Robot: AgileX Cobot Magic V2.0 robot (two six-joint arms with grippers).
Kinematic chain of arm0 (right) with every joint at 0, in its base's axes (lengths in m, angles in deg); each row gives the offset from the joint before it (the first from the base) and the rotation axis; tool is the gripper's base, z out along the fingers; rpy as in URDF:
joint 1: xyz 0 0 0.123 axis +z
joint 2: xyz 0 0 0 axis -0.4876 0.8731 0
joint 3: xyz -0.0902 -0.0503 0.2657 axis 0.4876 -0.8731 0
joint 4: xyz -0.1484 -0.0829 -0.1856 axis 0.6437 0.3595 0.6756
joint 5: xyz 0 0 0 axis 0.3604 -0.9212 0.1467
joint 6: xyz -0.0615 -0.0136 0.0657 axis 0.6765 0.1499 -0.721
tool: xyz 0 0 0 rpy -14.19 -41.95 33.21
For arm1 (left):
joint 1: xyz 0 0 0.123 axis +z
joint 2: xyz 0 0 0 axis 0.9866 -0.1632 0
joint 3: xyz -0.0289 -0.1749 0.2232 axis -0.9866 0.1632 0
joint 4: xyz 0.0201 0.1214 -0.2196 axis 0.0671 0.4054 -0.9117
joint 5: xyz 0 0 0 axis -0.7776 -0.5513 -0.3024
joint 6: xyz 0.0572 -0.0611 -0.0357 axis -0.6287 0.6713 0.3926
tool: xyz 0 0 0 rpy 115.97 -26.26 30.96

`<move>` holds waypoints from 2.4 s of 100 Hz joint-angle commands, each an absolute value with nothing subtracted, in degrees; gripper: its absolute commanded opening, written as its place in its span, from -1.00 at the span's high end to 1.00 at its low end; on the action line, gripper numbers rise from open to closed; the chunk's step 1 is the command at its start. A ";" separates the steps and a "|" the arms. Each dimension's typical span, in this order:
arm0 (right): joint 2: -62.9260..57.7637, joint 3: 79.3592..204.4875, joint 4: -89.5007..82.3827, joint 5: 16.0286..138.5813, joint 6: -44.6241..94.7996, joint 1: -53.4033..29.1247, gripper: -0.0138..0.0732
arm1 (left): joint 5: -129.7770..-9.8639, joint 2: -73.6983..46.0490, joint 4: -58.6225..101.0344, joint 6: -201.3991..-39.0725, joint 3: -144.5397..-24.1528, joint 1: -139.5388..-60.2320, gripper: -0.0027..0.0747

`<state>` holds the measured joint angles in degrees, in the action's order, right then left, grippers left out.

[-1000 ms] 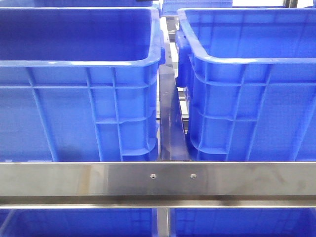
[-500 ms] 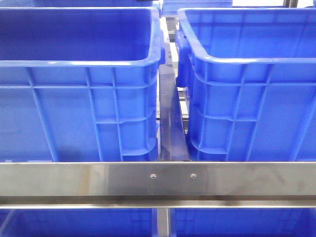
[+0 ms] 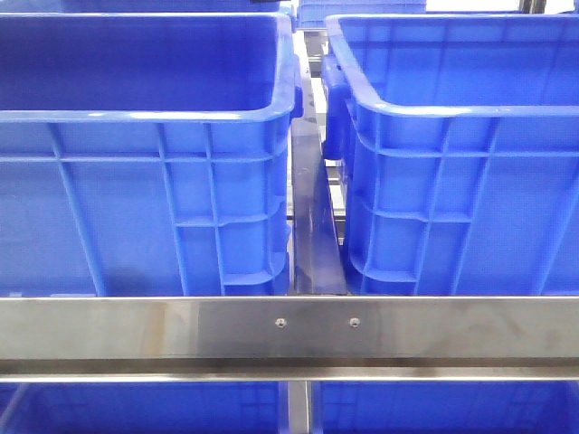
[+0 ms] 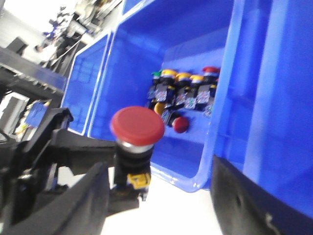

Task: Pick red and yellow buttons and place in box
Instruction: 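Grasp the red button with the right gripper, open the left gripper, then carry the red button with the right gripper down into the empty bin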

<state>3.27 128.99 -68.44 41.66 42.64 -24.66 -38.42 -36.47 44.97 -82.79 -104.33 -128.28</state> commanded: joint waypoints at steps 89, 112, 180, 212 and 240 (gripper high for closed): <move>16.87 143.02 -74.16 40.05 46.03 -15.13 0.38 | -42.17 -34.33 44.65 -82.80 -106.02 -128.65 0.56; 16.87 143.02 -73.79 42.44 47.47 -15.13 0.38 | -42.17 -34.33 44.65 -82.80 -106.02 -128.65 -0.35; 12.21 143.68 -71.37 45.60 51.53 -30.56 0.38 | -43.15 -28.50 45.03 -80.44 -101.77 -106.61 -0.40; 12.10 143.68 -70.07 47.72 51.59 -33.15 0.38 | -49.96 -16.11 44.78 -79.55 -88.43 -90.82 -0.40; 12.37 143.68 -70.07 50.87 55.61 -33.15 0.38 | -56.90 -3.27 44.78 -79.55 -76.98 -88.63 -0.10</move>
<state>14.08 141.48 -67.11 49.69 53.21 -32.75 -50.37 -6.84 45.24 -80.44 -78.09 -88.82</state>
